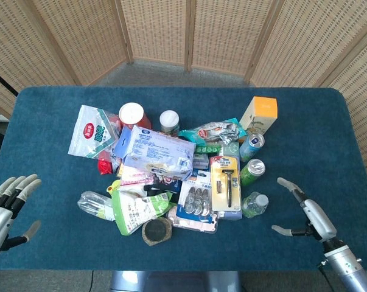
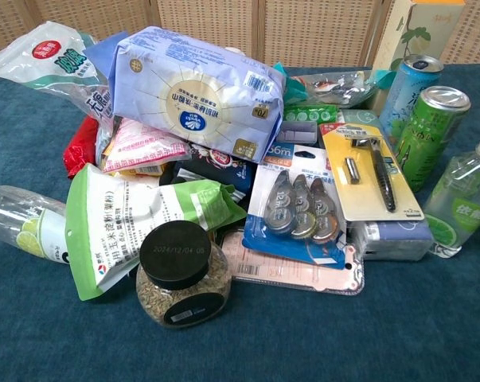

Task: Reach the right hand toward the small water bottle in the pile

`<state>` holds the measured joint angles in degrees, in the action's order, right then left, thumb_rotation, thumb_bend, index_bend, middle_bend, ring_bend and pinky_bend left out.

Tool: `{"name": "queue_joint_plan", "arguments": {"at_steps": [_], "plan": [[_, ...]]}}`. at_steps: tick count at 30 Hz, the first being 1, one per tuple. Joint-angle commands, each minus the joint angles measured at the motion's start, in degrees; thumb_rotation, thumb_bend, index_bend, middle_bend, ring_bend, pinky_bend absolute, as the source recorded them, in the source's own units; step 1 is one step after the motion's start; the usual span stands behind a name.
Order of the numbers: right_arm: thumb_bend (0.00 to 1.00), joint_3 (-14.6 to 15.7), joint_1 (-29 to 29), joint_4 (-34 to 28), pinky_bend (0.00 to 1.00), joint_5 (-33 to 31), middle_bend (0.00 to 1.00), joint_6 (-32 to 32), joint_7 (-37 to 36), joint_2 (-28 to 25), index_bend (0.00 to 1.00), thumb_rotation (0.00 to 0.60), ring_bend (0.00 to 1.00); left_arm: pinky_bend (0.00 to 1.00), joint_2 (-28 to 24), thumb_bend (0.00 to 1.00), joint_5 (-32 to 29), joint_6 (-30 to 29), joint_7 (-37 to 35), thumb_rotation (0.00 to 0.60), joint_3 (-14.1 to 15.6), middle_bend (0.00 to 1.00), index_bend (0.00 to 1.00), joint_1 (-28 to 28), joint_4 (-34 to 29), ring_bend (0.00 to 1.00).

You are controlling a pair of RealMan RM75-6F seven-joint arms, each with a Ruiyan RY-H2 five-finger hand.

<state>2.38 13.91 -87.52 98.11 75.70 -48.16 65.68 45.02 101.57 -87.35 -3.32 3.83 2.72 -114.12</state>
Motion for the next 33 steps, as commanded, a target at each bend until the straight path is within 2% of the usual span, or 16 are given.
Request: {"name": "queue_joint_plan", "arguments": {"at_steps": [1,25,28,30,32,33], "plan": [[0.08,0.6,1.0,1.3,0.0,0.1,0.09,-1.2,-0.6,1.4,0.0,0.488,0.0,0.0,-0.5,0.41,0.2,-0.6,0.2,0.6,0.2,0.0,0.0,-0.4,-0.2,0.0],[0.08,2.2,5.4,6.0,0.0,-0.6,0.09,-5.4,-1.9,7.7,0.0,0.489,0.0,0.0,-2.0,0.41,1.7,-5.6,-0.4,0.6,1.7,0.0,0.0,-3.9,0.8,0.0],[0.08,2.1,6.3,6.8,0.01,-0.9,0.11,-6.4,-2.0,8.9,0.0,0.492,0.04,0.0,-2.1,0.41,1.7,-6.6,-0.9,0.6,1.9,0.0,0.0,-4.6,1.2,0.0],[0.08,1.7,6.7,7.4,0.09,-1.4,0.16,-6.8,-2.1,9.9,0.0,0.502,0.09,0.0,-2.2,0.41,1.6,-7.2,-1.1,0.6,2.1,0.0,0.0,-5.1,1.6,0.0],[0.08,1.1,7.0,8.3,0.28,-2.2,0.28,-6.8,-2.1,11.3,0.08,0.558,0.21,0.0,-2.3,0.41,1.5,-7.9,-1.5,0.6,2.2,0.0,0.0,-5.6,1.9,0.0],[0.08,0.8,7.0,8.8,0.42,-2.6,0.38,-6.7,-2.2,11.9,0.17,0.59,0.32,0.0,-2.3,0.41,1.4,-8.2,-1.7,0.6,2.3,0.0,0.0,-5.8,2.1,0.0]]}}
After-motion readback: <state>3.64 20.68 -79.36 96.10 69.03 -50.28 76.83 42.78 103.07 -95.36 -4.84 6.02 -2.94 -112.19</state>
